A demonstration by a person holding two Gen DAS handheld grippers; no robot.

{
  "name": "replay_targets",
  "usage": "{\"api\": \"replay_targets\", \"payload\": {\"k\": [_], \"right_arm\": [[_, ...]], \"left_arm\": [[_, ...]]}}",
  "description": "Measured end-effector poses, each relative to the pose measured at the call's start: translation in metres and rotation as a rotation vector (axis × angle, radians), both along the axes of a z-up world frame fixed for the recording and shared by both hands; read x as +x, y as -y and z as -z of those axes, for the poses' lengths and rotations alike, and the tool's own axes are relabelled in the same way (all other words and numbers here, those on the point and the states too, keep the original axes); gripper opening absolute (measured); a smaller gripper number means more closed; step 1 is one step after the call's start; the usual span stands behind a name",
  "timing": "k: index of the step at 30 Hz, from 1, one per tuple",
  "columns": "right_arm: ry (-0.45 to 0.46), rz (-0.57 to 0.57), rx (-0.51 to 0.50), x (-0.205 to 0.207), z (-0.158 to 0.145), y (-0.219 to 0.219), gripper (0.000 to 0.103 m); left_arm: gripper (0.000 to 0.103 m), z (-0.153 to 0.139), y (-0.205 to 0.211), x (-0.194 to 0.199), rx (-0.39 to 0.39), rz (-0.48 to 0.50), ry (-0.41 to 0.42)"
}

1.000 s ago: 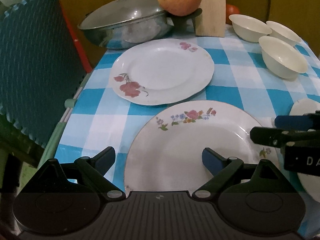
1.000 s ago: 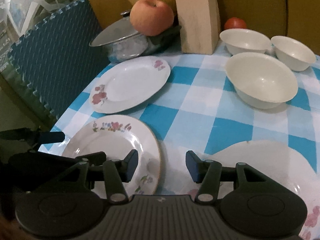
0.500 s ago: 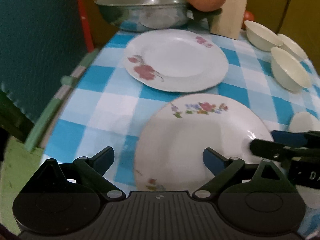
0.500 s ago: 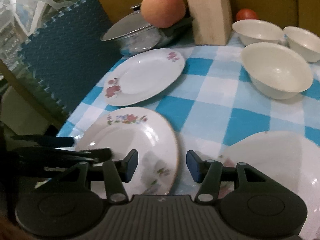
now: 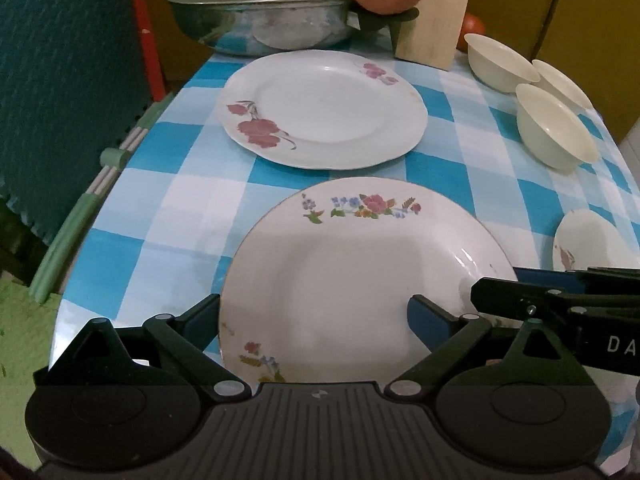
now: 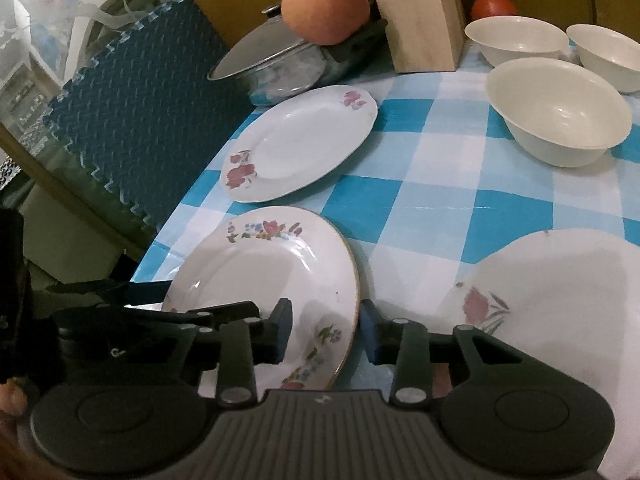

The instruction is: Organize plates and bowls

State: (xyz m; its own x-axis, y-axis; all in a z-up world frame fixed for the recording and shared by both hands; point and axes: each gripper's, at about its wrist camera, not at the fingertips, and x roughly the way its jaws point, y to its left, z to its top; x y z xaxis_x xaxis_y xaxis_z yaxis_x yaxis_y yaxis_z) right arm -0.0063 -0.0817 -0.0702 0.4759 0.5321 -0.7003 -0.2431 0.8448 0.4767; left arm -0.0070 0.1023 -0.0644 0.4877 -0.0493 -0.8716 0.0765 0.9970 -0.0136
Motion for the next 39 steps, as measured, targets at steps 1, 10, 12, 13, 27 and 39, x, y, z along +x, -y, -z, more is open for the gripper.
{"api": "replay_targets", "payload": {"k": [1, 10, 12, 13, 27, 39], "right_arm": [[0.001, 0.002, -0.005, 0.000, 0.000, 0.000, 0.031], [0.004, 0.008, -0.010, -0.006, -0.001, 0.002, 0.030], [0.009, 0.010, -0.010, -0.008, -0.003, 0.002, 0.030], [0.012, 0.011, -0.009, -0.009, -0.003, 0.002, 0.030], [0.023, 0.057, 0.001, -0.017, -0.013, 0.015, 0.030], [0.017, 0.088, 0.008, -0.022, -0.016, 0.025, 0.030]], "left_arm": [[0.099, 0.000, 0.001, -0.001, 0.003, -0.002, 0.002], [0.098, -0.007, 0.010, -0.009, 0.073, 0.022, 0.067], [0.098, -0.008, 0.010, -0.008, 0.066, 0.018, 0.066], [0.098, -0.008, 0.010, -0.008, 0.062, 0.015, 0.066], [0.098, -0.016, 0.019, -0.011, 0.045, 0.034, 0.082], [0.098, -0.019, 0.028, -0.009, 0.042, 0.046, 0.091]]}}
